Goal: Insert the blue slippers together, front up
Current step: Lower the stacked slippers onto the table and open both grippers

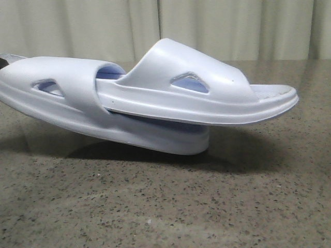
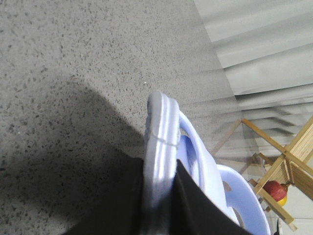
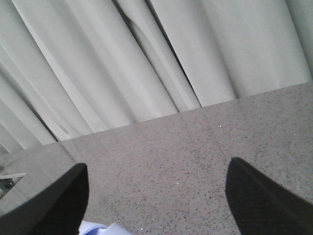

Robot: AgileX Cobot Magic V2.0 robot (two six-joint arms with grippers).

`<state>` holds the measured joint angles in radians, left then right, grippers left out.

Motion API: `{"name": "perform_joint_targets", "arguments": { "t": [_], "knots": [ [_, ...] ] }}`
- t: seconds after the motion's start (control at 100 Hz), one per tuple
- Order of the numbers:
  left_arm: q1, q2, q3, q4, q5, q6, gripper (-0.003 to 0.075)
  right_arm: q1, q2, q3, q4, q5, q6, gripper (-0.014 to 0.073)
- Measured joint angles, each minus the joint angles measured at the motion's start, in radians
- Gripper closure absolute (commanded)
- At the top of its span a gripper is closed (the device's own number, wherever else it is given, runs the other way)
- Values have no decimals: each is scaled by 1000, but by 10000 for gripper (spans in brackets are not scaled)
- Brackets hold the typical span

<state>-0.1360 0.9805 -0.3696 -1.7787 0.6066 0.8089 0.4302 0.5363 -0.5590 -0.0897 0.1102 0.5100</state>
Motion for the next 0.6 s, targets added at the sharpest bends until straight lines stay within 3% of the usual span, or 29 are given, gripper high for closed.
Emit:
{"name": "perform_joint_targets", "arguments": {
  "t": [0.32,0.43,0.6],
  "knots": [
    [0,0,0,0,0,29,682,0,0,0,0,0,0,88],
    [0,0,0,0,4,30,604,0,0,0,0,0,0,88],
    [0,0,0,7,14,42,410,0,0,0,0,0,0,88]
  ]
}}
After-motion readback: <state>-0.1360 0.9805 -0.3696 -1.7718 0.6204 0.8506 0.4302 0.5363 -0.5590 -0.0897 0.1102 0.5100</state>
